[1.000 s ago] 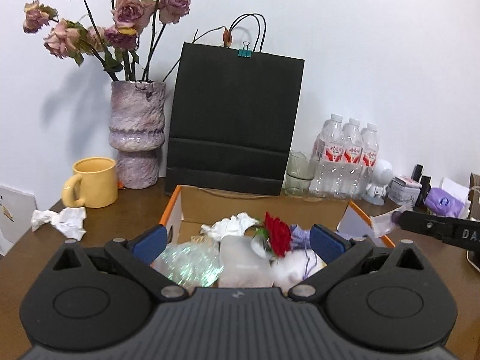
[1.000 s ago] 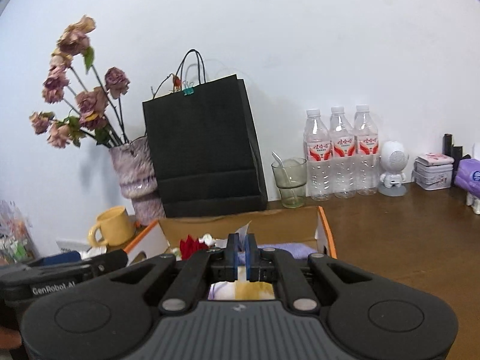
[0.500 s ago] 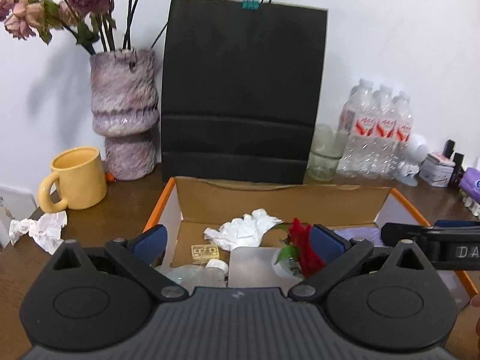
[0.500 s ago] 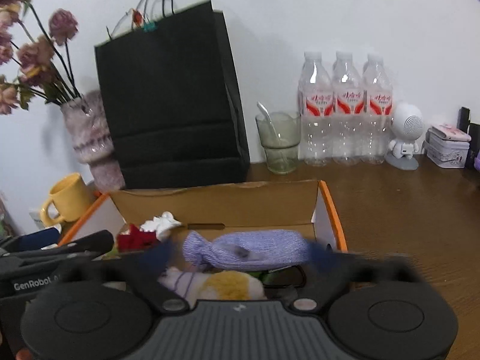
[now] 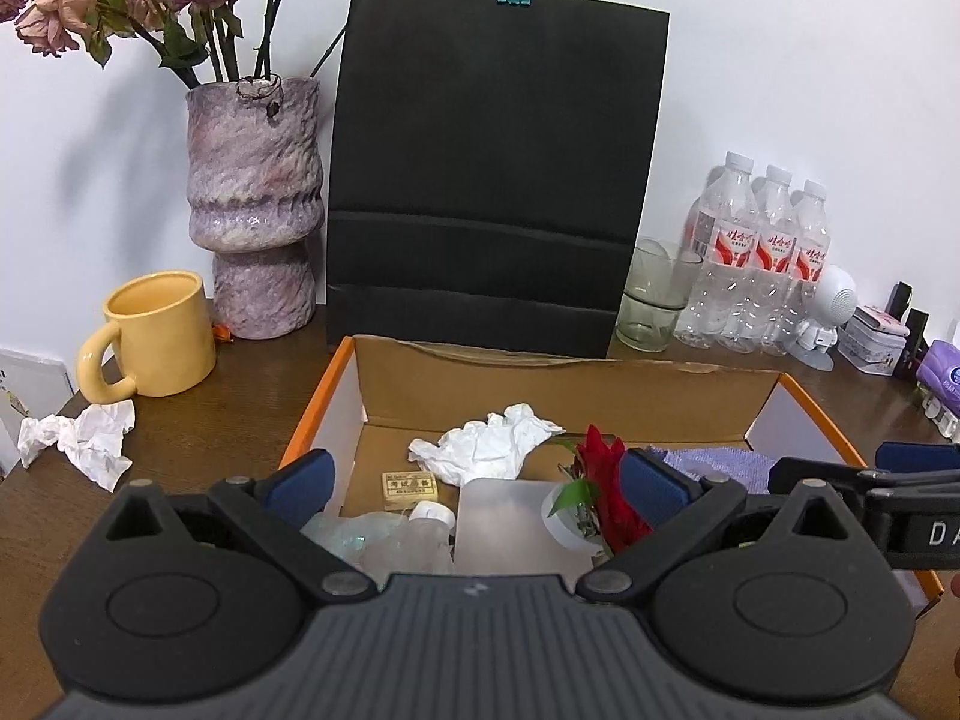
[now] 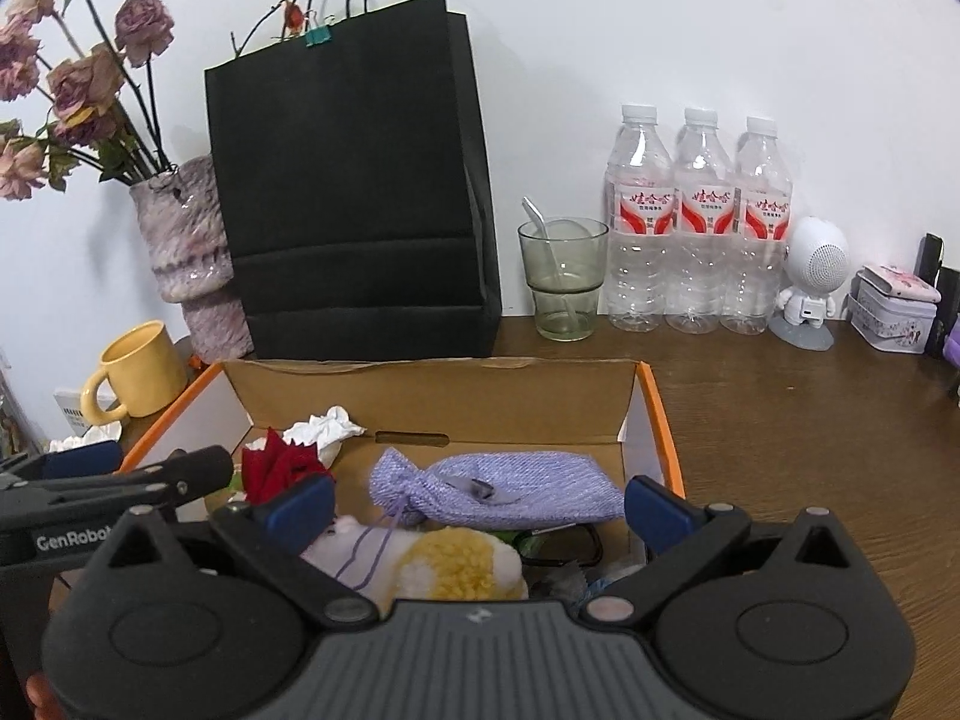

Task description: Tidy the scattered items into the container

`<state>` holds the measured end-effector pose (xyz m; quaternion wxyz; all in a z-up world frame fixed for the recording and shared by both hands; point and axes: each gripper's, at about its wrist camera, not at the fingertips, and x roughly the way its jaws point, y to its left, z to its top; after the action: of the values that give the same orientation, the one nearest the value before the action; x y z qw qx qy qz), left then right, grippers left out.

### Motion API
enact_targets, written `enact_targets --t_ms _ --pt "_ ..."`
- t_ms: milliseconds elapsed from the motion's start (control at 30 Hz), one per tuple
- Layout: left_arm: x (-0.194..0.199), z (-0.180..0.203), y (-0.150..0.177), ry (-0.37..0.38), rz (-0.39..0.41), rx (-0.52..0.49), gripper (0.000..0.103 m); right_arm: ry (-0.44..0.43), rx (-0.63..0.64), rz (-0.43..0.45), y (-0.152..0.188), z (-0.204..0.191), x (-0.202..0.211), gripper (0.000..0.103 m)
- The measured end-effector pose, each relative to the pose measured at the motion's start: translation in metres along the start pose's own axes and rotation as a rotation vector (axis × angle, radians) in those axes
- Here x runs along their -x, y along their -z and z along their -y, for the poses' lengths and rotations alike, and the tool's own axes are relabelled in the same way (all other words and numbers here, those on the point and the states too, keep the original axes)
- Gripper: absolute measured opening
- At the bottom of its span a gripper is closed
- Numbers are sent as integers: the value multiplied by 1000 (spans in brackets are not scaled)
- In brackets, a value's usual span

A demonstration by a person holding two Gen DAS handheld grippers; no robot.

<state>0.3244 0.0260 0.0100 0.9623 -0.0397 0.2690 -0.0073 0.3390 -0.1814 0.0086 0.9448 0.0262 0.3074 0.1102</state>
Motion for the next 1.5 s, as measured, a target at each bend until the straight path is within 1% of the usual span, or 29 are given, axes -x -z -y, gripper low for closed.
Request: enact_targets --t_ms 133,267,667,900,1167,1500 --pt "9 -2 0 -8 -3 14 103 11 7 -6 2 -3 6 103" --pt "30 1 1 -21 -1 -9 103 5 13 -1 6 -8 23 103" --pt "111 7 14 -21 -22 -6 103 0 17 41 21 -20 113 103" --pt "145 8 27 -44 -29 -14 103 17 26 40 37 -22 150 103" --pt "166 15 38 -36 -31 -34 103 24 38 38 52 -25 175 103" --pt "178 15 46 -40 -33 -32 103 28 41 28 61 -25 184 103"
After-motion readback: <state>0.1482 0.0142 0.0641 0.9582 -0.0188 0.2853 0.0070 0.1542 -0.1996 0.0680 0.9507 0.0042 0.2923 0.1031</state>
